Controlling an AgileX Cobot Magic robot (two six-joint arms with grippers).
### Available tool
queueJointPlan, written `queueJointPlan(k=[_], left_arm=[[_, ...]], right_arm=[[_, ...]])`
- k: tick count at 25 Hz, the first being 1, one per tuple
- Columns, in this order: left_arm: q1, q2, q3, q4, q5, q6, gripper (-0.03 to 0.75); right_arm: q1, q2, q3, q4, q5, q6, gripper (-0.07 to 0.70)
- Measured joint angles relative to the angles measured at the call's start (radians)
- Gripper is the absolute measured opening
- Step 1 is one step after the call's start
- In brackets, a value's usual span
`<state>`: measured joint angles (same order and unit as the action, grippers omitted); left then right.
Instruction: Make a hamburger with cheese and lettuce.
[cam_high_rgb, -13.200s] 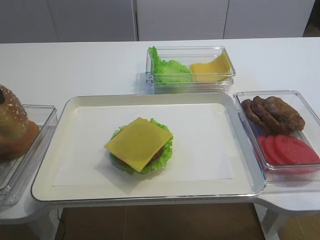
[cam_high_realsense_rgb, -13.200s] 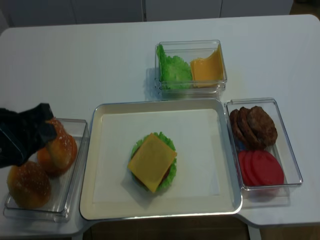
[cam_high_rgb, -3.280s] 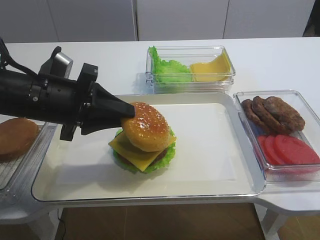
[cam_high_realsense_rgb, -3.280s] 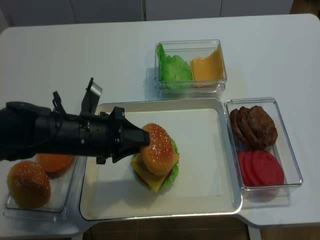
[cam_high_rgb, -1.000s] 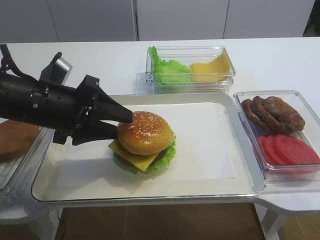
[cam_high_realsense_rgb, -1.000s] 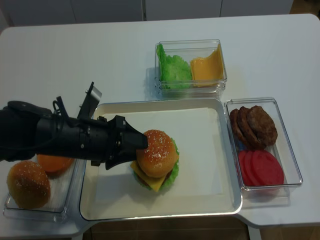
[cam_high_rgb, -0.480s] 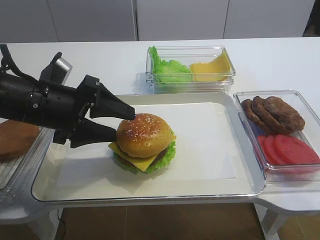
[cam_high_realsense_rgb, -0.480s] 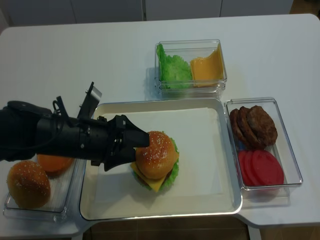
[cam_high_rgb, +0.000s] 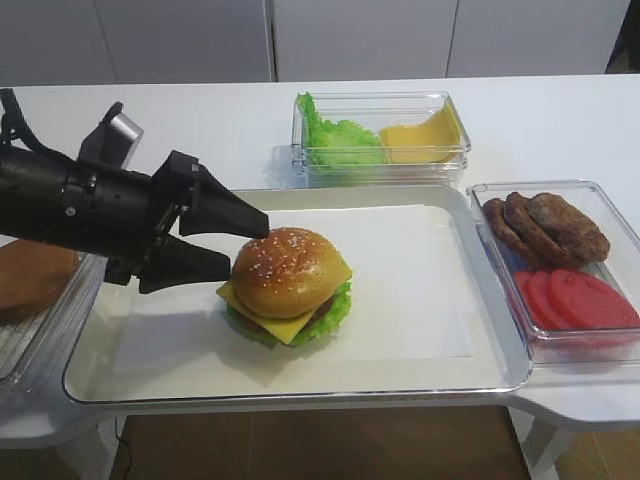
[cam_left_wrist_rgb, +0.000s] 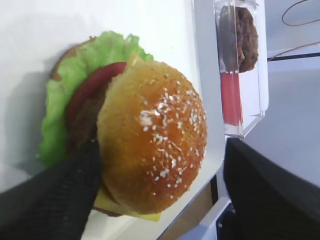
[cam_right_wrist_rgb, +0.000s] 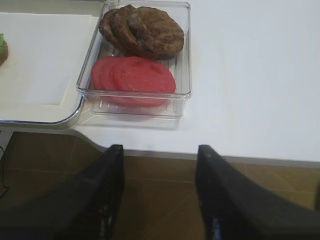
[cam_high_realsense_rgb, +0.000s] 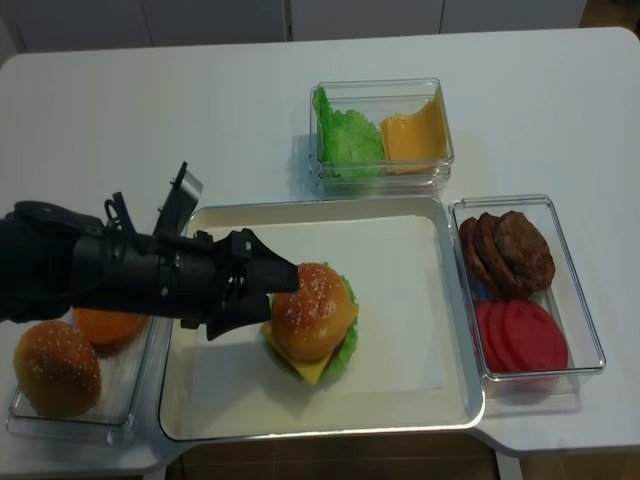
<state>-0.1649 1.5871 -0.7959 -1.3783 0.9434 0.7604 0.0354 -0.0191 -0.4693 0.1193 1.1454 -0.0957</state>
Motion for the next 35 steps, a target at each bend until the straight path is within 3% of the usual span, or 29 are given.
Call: queueJointPlan(k=[11, 22, 27, 35], left_arm=[[0.0, -0.041, 0.0, 0.017, -0.059, 0.031, 0.561], [0.0, -0.182, 0.0, 0.127, -0.167, 0.02, 0.559], [0.0, -0.252, 0.0, 0.275, -0.204, -0.057, 0.554], [0.0, -0.366, 0.0, 0.672, -0.211, -0.296, 0.552]], right_arm=[[0.0, 0.0, 0.0, 0.0, 0.0, 0.0, 0.371], [0.0, 0.0, 0.0, 0.0, 0.0, 0.0, 0.371], [0.0, 0.0, 0.0, 0.0, 0.0, 0.0, 0.371], [0.0, 0.0, 0.0, 0.0, 0.0, 0.0, 0.371]])
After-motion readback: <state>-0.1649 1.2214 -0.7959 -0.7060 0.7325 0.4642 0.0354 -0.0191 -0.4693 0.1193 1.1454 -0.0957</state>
